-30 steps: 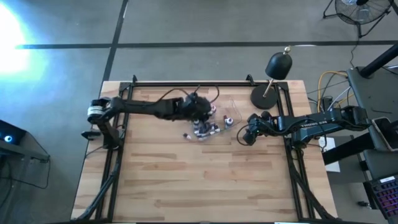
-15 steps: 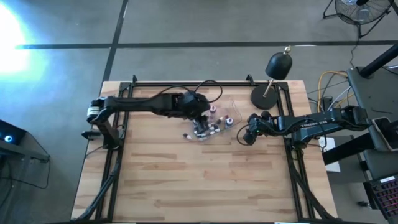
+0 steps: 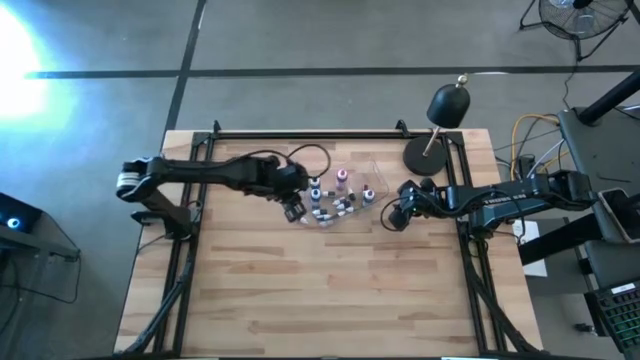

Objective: Pick & Place food coloring
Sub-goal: Put the small red food coloring bottle into the transparent container

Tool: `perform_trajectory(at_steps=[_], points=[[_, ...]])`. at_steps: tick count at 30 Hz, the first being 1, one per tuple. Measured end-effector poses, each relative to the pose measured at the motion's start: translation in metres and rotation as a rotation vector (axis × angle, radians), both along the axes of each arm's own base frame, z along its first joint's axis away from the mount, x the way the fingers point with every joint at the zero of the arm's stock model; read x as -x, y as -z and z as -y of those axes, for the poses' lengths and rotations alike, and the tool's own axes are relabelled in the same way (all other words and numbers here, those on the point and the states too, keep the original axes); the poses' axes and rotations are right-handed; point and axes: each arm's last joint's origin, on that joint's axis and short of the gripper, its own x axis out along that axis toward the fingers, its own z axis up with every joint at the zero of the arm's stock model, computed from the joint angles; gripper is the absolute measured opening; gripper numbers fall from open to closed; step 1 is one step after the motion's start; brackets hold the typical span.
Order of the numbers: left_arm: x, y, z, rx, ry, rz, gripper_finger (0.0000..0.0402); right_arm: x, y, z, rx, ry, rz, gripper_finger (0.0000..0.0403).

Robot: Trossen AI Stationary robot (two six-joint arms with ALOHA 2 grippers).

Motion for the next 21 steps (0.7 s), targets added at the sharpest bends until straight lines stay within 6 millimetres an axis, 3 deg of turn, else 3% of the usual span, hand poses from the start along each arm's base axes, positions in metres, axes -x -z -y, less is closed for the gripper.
perform_trajectory(at_steps=[6, 11, 16, 21], points=[[0.034, 0.022, 0.004, 0.027, -0.019, 0.181, 0.0154, -0.001, 0.0, -0.001, -0.101, 0.126, 0.077, 0.0203], [0.053, 0.054, 0.009, 0.033, 0.159, 0.316, 0.0154, -0.002, -0.001, 0.0, -0.148, 0.215, 0.132, 0.0203], [0.066, 0.098, 0.01, -0.056, 0.269, 0.331, 0.0154, -0.004, -0.004, 0.0, -0.181, 0.275, 0.176, 0.0203], [0.064, 0.129, 0.01, -0.141, 0.374, 0.308, 0.0154, -0.008, -0.01, 0.0, -0.196, 0.298, 0.21, 0.0203]])
